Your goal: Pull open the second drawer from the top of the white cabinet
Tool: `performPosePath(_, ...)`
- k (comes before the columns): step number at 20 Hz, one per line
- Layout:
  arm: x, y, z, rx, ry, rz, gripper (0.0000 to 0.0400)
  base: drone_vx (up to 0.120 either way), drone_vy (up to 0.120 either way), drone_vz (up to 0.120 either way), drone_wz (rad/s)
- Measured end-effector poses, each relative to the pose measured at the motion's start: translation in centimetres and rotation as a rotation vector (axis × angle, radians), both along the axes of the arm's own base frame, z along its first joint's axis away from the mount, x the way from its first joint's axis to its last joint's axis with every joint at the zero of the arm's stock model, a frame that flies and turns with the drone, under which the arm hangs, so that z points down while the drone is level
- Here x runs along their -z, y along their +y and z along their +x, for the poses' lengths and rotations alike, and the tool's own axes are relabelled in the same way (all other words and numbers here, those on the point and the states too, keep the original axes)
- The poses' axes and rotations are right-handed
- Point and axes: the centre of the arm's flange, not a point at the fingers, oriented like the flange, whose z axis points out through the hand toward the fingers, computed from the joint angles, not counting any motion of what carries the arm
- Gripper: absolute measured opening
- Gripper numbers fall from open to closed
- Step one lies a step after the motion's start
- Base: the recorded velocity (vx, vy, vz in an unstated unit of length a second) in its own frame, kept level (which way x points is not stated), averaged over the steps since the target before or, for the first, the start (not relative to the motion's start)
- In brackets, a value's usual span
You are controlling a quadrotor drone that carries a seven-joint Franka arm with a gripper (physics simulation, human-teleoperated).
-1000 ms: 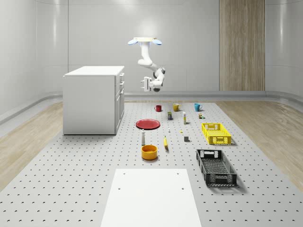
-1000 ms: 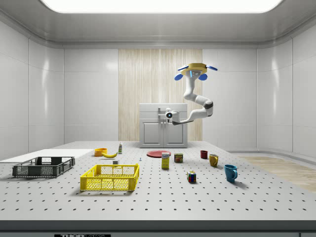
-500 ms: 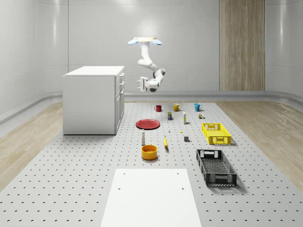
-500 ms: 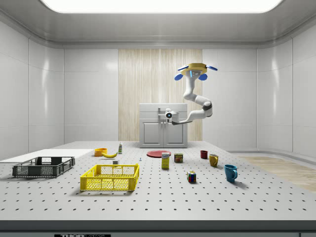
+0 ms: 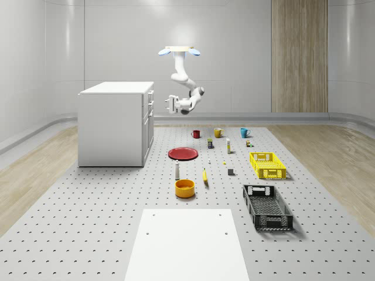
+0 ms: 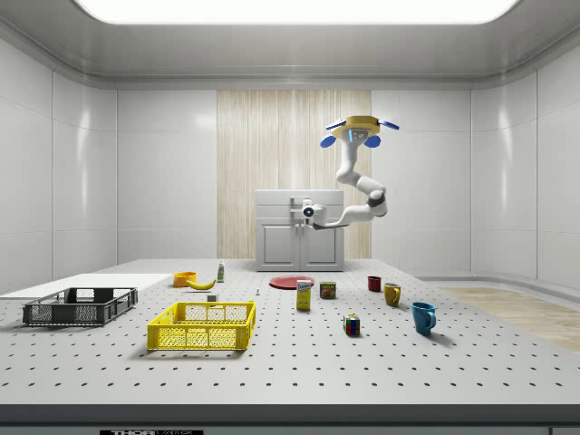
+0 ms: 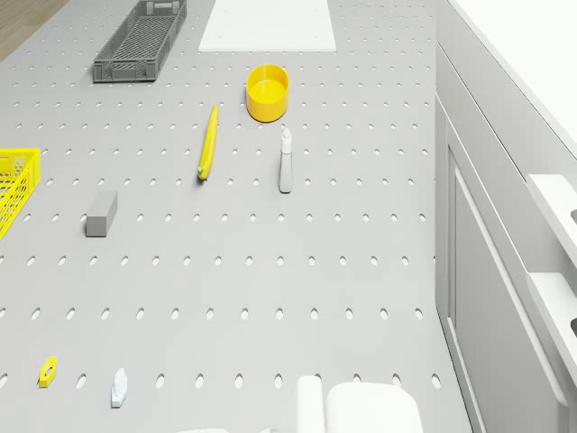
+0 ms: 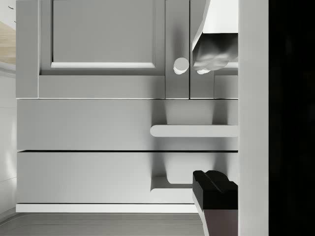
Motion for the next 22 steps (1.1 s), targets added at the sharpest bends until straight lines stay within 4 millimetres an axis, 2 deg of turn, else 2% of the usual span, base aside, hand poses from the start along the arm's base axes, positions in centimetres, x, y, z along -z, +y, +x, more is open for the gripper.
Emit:
performPosePath(7, 0.0, 2.3, 1.6, 0.000, 0.000, 0.000, 0.0300, 0.000, 0.000, 0.000, 0.000)
performPosePath(13, 0.0, 5.1, 2.0, 0.000, 0.000, 0.000, 0.0300, 0.000, 0.000, 0.000, 0.000)
performPosePath(22, 1.1, 8.1, 2.2, -0.001, 0.000, 0.001, 0.0300, 0.000, 0.000, 0.000, 0.000)
